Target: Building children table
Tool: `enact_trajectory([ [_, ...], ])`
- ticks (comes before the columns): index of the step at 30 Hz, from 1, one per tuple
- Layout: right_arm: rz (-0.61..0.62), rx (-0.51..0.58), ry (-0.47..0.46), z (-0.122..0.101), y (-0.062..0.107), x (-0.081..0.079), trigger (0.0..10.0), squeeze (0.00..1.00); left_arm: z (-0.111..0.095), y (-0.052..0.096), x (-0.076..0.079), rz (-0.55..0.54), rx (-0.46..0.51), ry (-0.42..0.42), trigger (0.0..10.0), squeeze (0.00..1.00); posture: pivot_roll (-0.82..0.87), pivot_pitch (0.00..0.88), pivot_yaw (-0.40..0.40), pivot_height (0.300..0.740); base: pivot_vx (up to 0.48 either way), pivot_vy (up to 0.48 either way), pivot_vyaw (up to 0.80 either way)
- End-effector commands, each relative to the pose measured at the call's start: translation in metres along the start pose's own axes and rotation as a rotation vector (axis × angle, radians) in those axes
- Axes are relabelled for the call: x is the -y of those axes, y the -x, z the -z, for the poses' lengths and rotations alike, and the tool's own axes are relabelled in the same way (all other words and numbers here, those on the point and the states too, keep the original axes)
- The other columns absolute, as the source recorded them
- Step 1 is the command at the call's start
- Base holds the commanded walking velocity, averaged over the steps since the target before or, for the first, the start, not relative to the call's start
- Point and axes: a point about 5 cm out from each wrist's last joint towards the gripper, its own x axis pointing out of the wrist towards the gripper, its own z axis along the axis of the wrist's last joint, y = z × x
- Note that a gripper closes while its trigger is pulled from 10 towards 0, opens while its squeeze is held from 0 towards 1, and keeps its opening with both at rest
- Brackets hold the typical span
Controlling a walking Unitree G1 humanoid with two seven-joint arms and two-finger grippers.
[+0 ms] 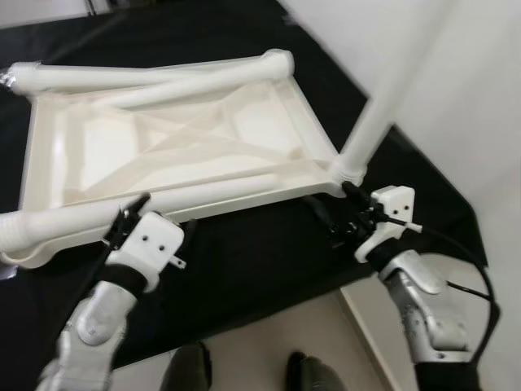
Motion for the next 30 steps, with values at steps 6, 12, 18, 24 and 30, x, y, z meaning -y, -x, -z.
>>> enact_trajectory([
  [6,0.013,-0.027,0.091,-0.009,0.011,0.033,10.0,0.0,-0.001,0.004,0.015,0.111,0.034,0.0,10.0,0.0,0.2,0.191,-0.081,0.74,0.0,0.0,0.0],
  [12,0.025,-0.009,0.122,-0.018,0.011,0.044,10.0,0.0,0.0,0.004,0.023,0.107,0.035,0.108,10.0,0.0,0.19,0.185,-0.085,0.74,0.0,0.0,0.0],
  [18,-0.069,0.052,0.064,-0.025,0.0,0.034,10.0,0.0,0.018,0.004,0.027,0.05,-0.041,0.161,10.0,0.0,0.2,0.181,-0.095,0.74,0.0,-0.474,0.0],
  [24,-0.301,0.002,-0.001,-0.02,0.011,0.022,10.0,0.0,0.037,0.009,0.033,0.014,-0.093,0.27,10.0,0.0,0.19,0.175,-0.097,0.74,0.0,-0.078,0.0],
  [30,-0.399,-0.085,0.032,-0.021,0.027,0.036,10.0,0.0,0.042,0.015,0.058,0.114,-0.055,0.353,10.0,0.0,0.18,0.179,-0.1,0.74,0.0,0.0,0.0],
])
